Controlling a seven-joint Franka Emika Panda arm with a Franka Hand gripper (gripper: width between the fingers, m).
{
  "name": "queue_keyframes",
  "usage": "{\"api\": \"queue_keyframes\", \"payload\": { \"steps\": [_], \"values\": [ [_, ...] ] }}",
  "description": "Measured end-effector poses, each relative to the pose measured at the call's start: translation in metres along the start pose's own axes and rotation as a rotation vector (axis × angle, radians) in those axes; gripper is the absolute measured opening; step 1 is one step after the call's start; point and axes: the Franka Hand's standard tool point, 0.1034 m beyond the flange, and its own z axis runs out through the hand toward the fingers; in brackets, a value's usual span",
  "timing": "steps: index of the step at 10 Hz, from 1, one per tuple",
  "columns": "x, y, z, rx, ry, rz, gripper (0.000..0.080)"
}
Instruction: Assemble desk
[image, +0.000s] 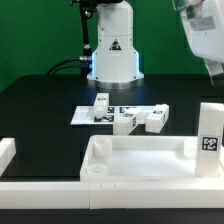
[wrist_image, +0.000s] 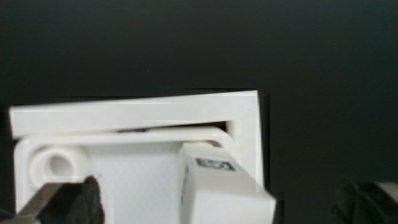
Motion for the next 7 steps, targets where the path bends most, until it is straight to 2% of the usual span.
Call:
{"api": "queue_keyframes", "payload": {
  "steps": [1,2,3,6,7],
  "values": [
    [0.002,0.021,-0.005,0.012,0.015,-0.144,0.0649],
    [-0.001,0.028,-0.015,-0.013,0.006,-0.219,0.0649],
    [-0.005,0.026,-0.02,-0.014,0.015,-0.256,0.0649],
    [-0.002,0.029,-0.015,-0.025,0.014,-0.494,0.0649],
    [0.001,0.036,-0.009,-0.04,0.011,-0.588,0.0649]
  ]
}}
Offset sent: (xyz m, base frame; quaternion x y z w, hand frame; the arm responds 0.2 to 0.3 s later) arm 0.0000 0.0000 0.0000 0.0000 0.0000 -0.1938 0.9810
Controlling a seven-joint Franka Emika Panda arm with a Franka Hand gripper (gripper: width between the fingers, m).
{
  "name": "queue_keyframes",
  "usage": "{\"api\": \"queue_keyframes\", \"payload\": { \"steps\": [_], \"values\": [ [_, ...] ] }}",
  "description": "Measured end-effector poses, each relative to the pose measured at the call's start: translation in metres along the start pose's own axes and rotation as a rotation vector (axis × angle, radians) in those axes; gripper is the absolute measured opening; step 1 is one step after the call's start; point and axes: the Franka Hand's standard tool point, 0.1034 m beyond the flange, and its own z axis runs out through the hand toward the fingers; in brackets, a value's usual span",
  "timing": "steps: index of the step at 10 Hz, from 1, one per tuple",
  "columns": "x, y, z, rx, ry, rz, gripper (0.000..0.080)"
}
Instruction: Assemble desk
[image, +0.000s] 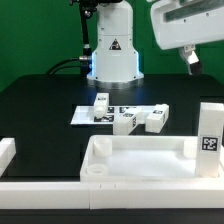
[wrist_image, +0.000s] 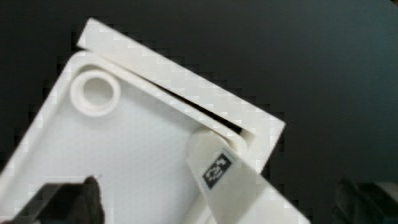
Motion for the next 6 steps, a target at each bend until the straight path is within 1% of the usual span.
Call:
{"api": "queue_keyframes", "payload": {
  "steps": [1,2,3,4,6],
  "values": [
    [-0.001,0.012,0.005,-0.017,-0.008,-0.073,0.0649],
    [-0.002,0.031,0.013,-0.042,-0.022,-0.175,0.0649],
    [-0.008,0.044,0.022,-0.067,-0.029,-0.217,0.0649],
    [-0.012,0.047,0.026,-0.083,-0.02,-0.292,0.0649],
    [-0.008,0.046,0.024,-0.078,-0.023,-0.434,0.0649]
  ]
}}
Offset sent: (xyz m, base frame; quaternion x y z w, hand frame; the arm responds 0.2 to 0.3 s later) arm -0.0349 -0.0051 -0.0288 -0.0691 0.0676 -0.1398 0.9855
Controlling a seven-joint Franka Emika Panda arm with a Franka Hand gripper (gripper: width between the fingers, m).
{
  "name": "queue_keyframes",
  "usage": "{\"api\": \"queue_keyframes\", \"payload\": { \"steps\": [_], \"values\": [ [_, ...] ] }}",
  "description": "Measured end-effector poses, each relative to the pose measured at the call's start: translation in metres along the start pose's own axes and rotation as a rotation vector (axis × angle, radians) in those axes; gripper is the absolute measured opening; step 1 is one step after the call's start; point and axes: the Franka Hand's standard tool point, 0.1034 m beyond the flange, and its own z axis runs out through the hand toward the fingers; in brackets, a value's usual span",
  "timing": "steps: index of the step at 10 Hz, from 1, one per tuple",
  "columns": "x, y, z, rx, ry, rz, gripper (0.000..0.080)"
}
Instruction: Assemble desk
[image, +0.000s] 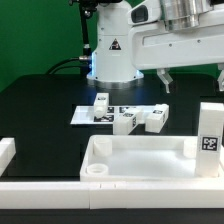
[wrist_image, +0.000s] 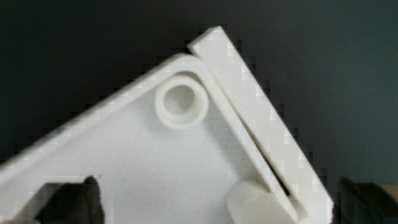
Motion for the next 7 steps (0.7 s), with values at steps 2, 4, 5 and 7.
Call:
{"api": "queue_keyframes", "payload": {
  "steps": [2,4,5,7],
  "values": [
    [0.0,0.001,0.001,-0.002,-0.001,-0.143,0.0649],
    [0.002,0.022,0.011,-0.026,-0.031,-0.444,0.0649],
    [0.003,0.04,0.014,-0.032,-0.015,-0.518,0.0649],
    [0.002,0.056,0.017,-0.047,0.009,-0.543,0.0649]
  ]
}}
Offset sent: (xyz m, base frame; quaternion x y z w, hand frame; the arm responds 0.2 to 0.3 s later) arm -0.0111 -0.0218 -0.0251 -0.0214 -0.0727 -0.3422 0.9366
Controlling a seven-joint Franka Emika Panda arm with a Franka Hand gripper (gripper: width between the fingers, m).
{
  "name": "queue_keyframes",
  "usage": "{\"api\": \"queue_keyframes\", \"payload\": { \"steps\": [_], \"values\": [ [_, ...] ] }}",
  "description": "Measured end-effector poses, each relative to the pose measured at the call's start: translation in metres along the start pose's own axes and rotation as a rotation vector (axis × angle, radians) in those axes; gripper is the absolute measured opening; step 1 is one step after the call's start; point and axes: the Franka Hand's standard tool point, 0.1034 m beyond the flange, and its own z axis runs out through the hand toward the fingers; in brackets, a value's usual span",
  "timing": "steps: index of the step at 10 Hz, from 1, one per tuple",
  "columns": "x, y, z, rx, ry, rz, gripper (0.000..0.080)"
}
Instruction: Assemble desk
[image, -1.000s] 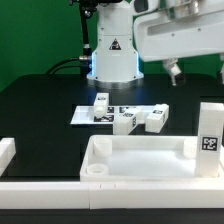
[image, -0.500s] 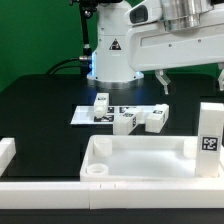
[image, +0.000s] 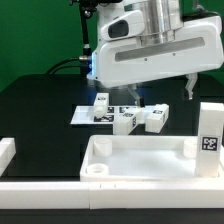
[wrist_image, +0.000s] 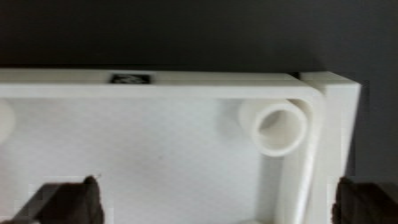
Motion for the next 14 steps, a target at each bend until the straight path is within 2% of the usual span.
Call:
{"api": "queue_keyframes", "payload": {
  "steps": [1,3,4,5,6,8,9,11,12,13,14],
  "values": [
    [0.0,0.0,0.001,0.0,-0.001,0.002,0.0649],
    [-0.011,0.002,0.006,0.015,-0.066,0.066,0.0649],
    [-0.025,0.003,0.01,0.022,-0.162,0.111,0.0649],
    [-0.037,0.001,0.01,0.01,-0.327,0.14,0.0649],
    [-0.031,0.0,0.011,0.018,-0.383,0.141,0.0649],
    [-0.035,-0.001,0.013,0.036,-0.497,0.147,0.0649],
    [-0.042,0.001,0.013,0.047,-0.59,0.17,0.0649],
    [-0.051,0.015,0.018,0.043,-0.766,0.332,0.0649],
    [-0.055,0.017,0.017,0.062,-0.864,0.399,0.0649],
    [-0.048,0.02,0.02,0.037,-0.878,0.351,0.0649],
    [-0.047,0.017,0.02,0.038,-0.888,0.344,0.0649]
  ]
}}
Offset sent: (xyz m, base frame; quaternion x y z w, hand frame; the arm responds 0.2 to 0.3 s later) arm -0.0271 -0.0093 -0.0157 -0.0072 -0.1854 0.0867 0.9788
